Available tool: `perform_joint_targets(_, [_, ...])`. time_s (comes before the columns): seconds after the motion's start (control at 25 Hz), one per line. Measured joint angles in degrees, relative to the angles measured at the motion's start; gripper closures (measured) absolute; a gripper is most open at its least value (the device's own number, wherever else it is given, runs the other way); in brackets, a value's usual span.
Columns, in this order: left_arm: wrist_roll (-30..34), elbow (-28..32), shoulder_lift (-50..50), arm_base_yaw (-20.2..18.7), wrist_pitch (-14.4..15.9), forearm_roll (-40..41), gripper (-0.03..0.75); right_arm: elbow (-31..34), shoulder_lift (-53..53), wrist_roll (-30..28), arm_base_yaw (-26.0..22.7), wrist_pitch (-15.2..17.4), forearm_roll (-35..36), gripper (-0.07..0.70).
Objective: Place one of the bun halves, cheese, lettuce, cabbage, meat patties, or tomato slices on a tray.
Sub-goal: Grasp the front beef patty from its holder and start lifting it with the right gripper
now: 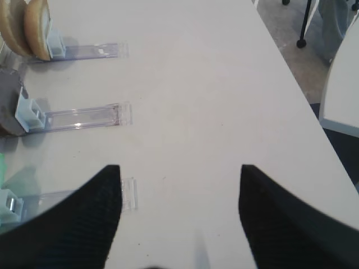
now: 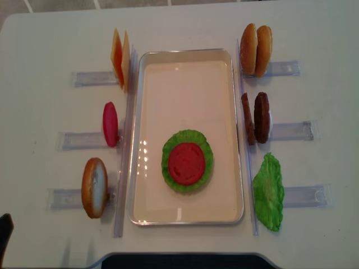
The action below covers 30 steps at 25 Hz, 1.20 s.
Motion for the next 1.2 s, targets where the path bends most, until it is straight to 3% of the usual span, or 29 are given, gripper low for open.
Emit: perform_joint_targets(1.2, [0.0,0.0,0.0,0.0,0.0,-0.02,0.283,0.0,0.0,0.0,0.0,0.0,0.05,0.171])
